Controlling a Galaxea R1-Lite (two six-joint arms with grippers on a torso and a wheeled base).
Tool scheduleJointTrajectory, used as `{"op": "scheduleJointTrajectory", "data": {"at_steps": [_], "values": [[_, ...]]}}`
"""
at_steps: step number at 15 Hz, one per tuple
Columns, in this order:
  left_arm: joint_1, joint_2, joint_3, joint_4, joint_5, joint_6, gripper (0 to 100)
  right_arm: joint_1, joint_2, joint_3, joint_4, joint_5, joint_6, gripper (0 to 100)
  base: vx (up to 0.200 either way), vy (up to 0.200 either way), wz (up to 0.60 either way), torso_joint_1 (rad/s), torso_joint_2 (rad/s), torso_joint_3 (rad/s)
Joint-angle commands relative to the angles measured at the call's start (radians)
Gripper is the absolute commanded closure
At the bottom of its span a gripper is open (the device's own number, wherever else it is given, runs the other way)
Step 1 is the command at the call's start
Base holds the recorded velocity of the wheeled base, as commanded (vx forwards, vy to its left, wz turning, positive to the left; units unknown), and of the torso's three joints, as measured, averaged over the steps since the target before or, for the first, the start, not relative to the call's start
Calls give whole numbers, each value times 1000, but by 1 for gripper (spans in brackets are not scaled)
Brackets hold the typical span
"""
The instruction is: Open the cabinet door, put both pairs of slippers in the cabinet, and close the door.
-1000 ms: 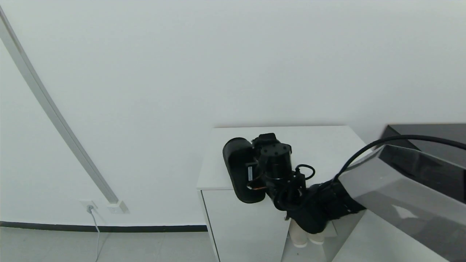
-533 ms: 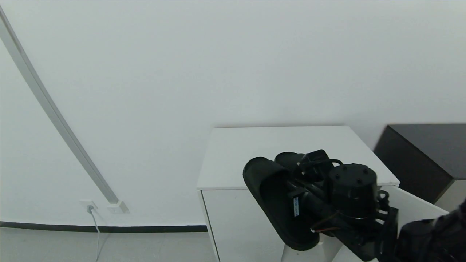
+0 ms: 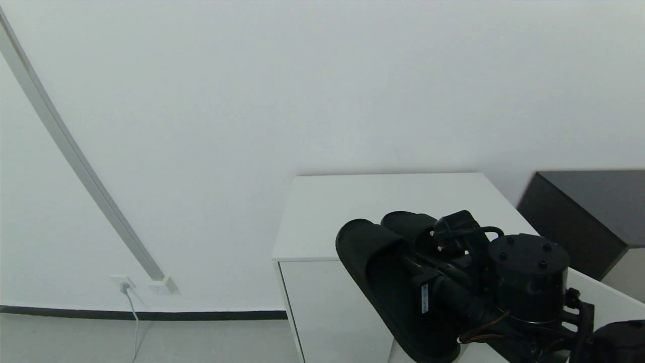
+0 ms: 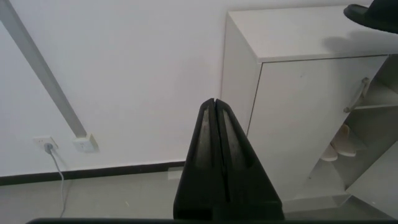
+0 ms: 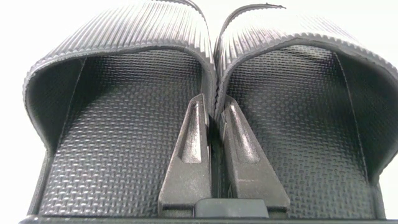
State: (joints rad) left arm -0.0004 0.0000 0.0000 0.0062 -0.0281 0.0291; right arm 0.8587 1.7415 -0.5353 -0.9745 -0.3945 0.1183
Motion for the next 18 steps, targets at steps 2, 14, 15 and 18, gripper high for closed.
{"op": "scheduleJointTrajectory", "data": {"at_steps": [2,14,15,18], "values": [[0,0,0,0,-1,0,100,16,-2,11,-4,-4,0,100,-200,0,0,5,10,2],[0,0,0,-2,-1,0,100,26,-2,25,-36,-3,-8,100,-33,0,0,-2,0,0],[0,0,0,-2,0,0,100,26,-2,25,-36,-4,-8,100,0,0,0,0,0,0],[0,0,0,0,0,0,100,40,-3,28,-36,-6,-8,100,0,-200,0,9,1,2]]}}
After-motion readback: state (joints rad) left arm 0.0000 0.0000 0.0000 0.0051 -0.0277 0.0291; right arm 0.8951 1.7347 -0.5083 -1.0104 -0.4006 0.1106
